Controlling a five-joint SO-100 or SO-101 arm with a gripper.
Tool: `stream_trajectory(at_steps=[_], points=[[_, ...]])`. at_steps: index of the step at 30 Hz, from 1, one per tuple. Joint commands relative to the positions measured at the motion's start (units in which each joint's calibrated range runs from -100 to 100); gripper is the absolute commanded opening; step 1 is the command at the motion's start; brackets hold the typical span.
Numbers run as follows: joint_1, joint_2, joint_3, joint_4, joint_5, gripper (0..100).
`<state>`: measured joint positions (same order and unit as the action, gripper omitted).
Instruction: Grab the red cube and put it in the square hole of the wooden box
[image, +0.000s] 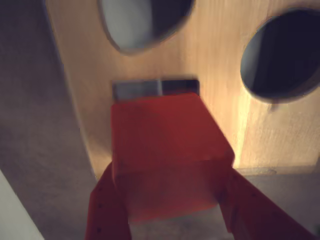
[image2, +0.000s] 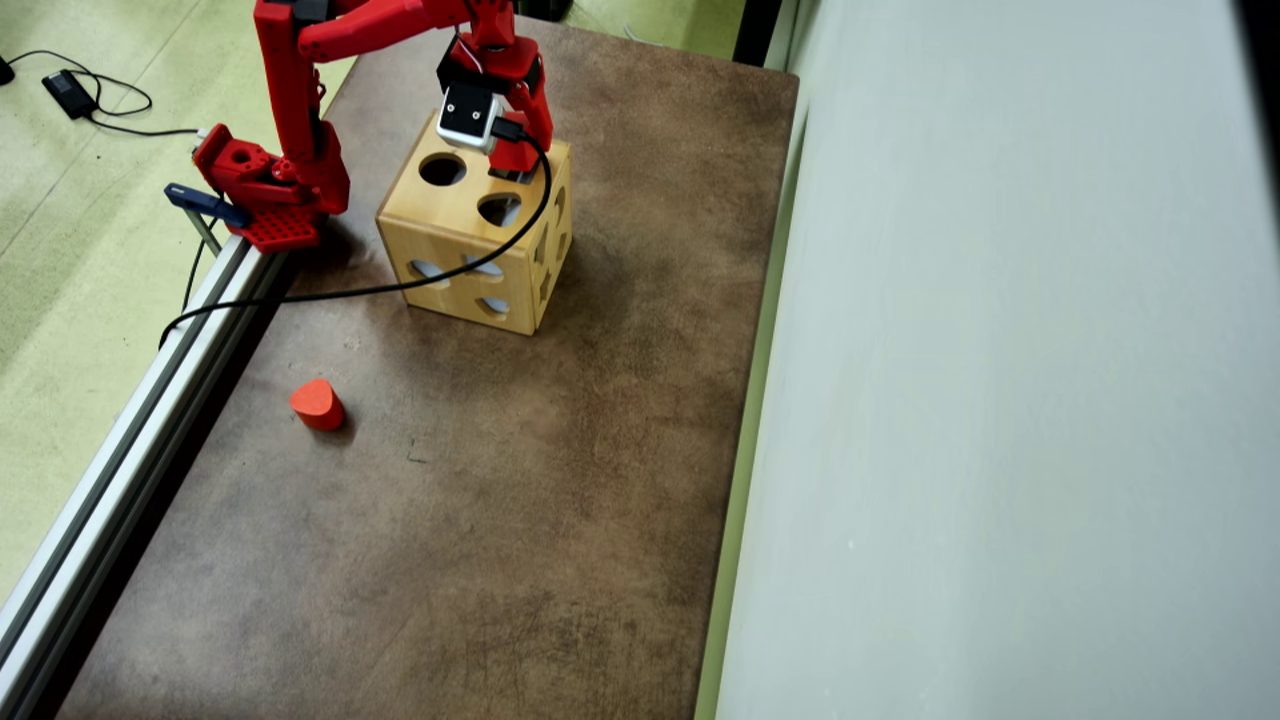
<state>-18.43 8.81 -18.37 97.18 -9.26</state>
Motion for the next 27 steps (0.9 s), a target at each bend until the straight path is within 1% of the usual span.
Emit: stream_trajectory(at_steps=[1,10,15,22,24,27], points=[[-1.0,-2.6,2.5,0.6,0.2,31],[-1.0,-3.7,2.0,0.4,0.4,32],[-1.1,-9.8,1.9,0.1,0.5,32],[-2.1,-10.3,1.9,-0.1,0.5,31],[-3.0,-10.3,1.9,-0.2,0.6,29],[-3.6,-9.9,1.9,-0.2,0.6,22]])
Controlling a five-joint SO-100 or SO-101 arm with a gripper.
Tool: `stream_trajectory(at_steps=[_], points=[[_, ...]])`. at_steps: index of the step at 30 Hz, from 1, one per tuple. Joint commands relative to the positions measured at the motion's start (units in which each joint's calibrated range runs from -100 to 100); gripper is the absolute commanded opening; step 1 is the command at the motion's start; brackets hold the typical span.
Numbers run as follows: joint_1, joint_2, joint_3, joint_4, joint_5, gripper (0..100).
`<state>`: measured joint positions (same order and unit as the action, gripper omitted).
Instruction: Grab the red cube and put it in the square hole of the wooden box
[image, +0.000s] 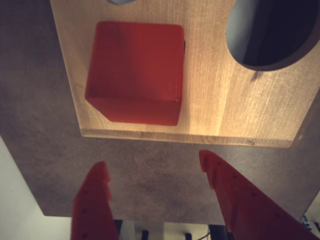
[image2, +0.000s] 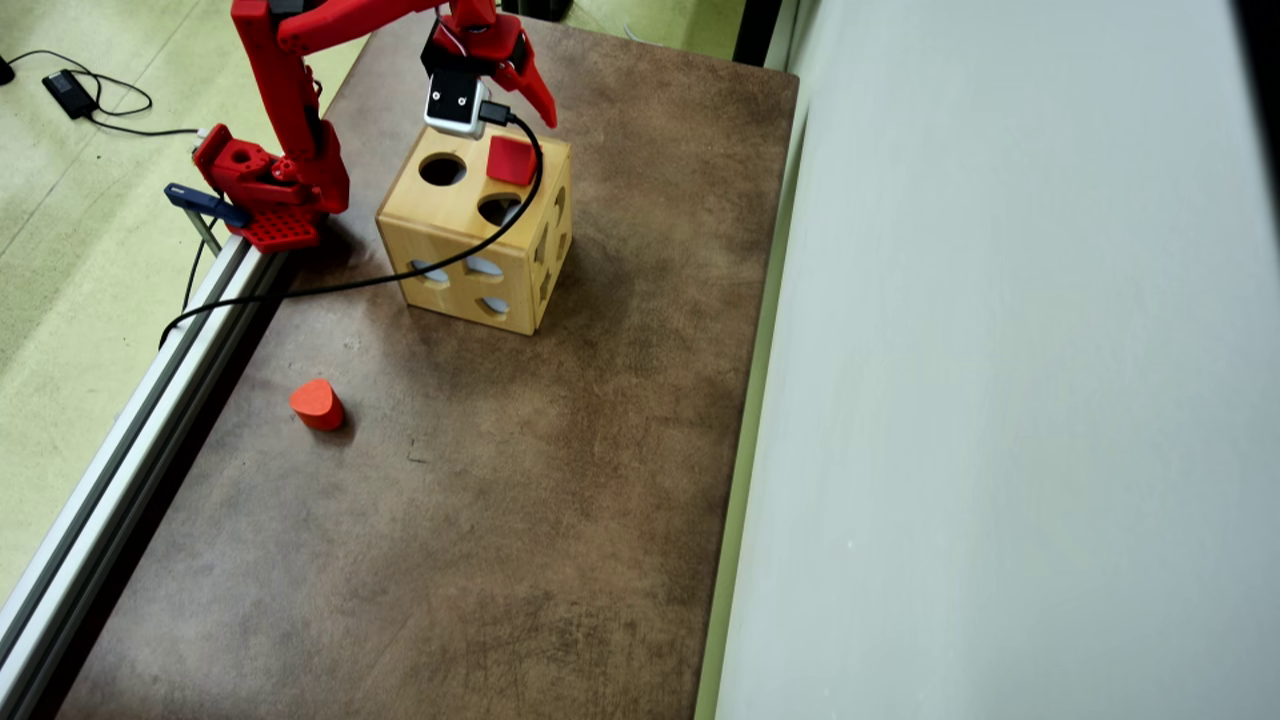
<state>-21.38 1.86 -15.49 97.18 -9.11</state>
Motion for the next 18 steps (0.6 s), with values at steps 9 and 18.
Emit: stream_trajectory(at_steps=[9,18], points=[[-0.7,-3.2,-1.0,-0.2,0.4,20],[0.2,-10.6,-7.6,0.5,0.4,20]])
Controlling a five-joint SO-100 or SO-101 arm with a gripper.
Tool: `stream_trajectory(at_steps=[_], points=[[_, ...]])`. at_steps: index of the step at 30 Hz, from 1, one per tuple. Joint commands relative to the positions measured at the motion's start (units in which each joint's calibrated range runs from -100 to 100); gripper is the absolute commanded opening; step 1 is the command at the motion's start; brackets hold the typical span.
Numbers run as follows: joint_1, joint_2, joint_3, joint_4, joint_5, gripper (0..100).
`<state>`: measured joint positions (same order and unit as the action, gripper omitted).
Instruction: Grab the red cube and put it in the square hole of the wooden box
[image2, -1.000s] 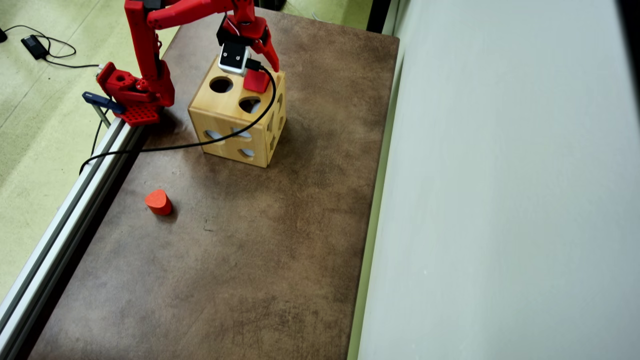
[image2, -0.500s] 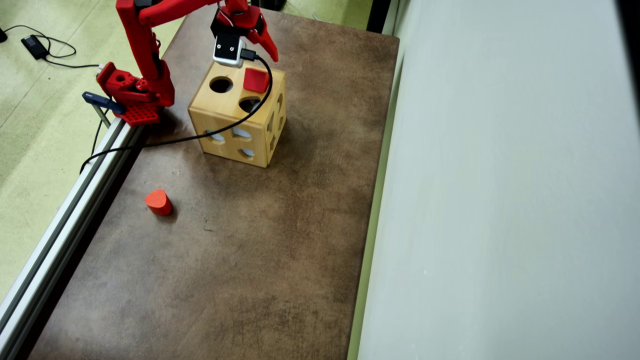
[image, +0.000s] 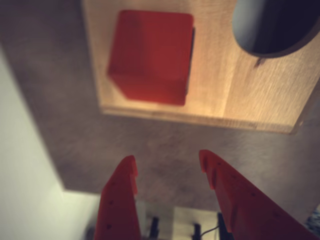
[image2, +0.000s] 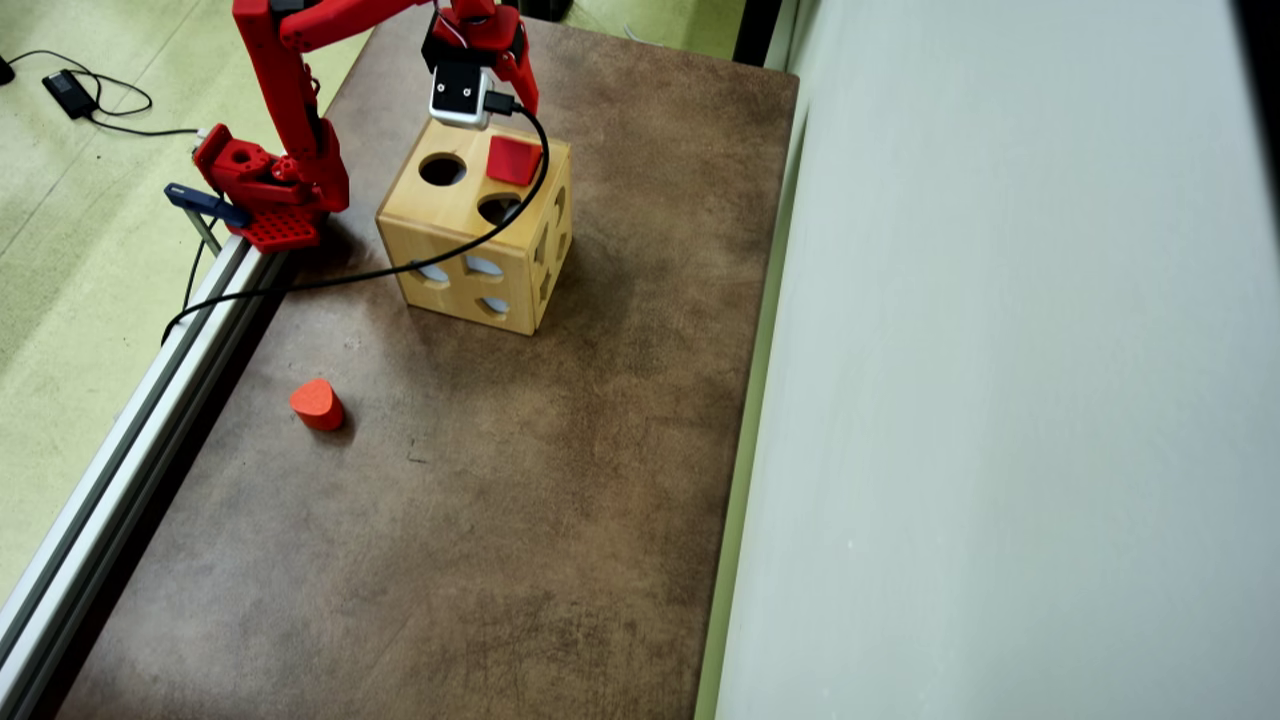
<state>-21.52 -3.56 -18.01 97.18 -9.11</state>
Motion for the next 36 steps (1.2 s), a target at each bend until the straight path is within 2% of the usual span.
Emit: stream_trajectory(at_steps=[1,26,31,36], points=[[0.3,-5.6,-5.4,0.5,0.4,20],[1.6,7.6,-4.6,-3.9,0.5,20],[4.6,7.6,-4.4,-3.8,4.5,20],[5.3,7.9,-3.8,-3.7,5.1,20]])
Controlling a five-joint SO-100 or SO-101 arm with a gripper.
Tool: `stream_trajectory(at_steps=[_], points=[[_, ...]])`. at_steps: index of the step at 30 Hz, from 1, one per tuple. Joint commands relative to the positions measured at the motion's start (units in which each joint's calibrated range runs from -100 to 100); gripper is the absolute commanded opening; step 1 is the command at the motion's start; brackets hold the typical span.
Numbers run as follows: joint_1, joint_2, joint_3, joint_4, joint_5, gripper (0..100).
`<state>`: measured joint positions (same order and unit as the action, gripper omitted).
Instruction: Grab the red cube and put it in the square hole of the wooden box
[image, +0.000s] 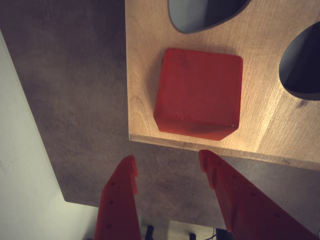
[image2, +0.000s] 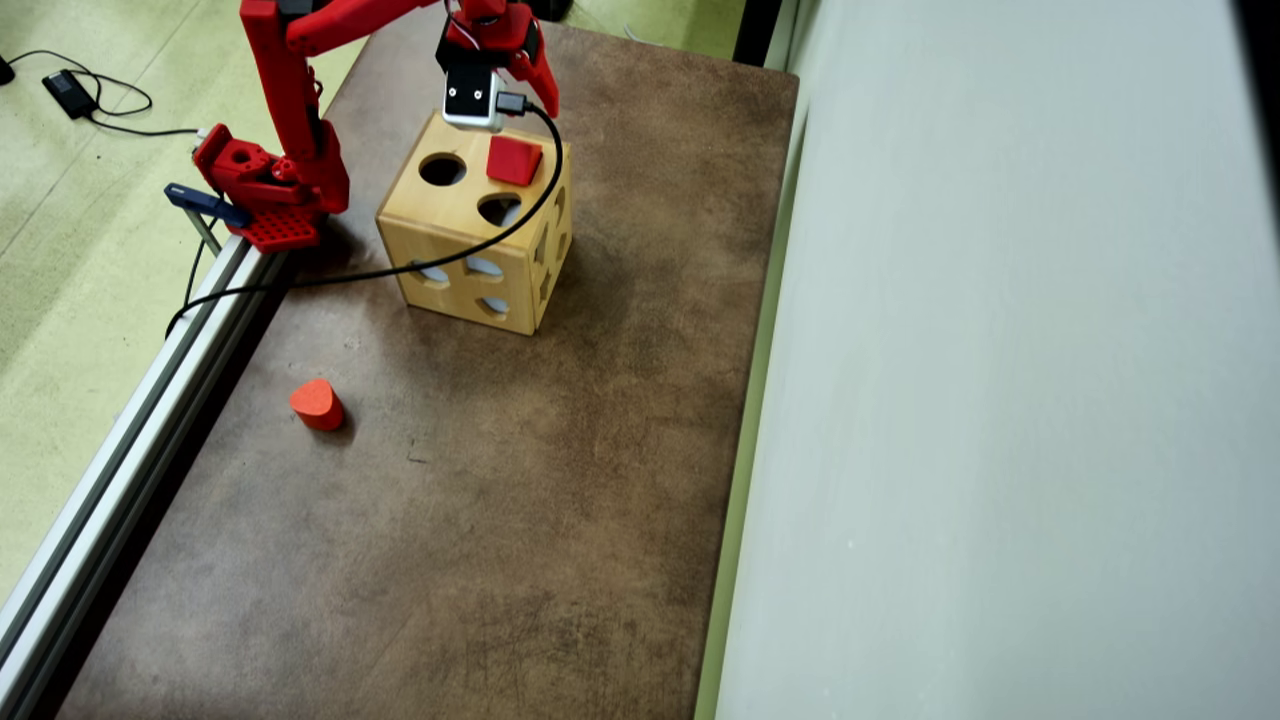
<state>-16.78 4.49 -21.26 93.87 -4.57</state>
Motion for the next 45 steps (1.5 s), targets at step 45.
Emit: stream_trajectory(at_steps=[45], points=[[-1.9,-62.1,31.2,4.0,0.6,0]])
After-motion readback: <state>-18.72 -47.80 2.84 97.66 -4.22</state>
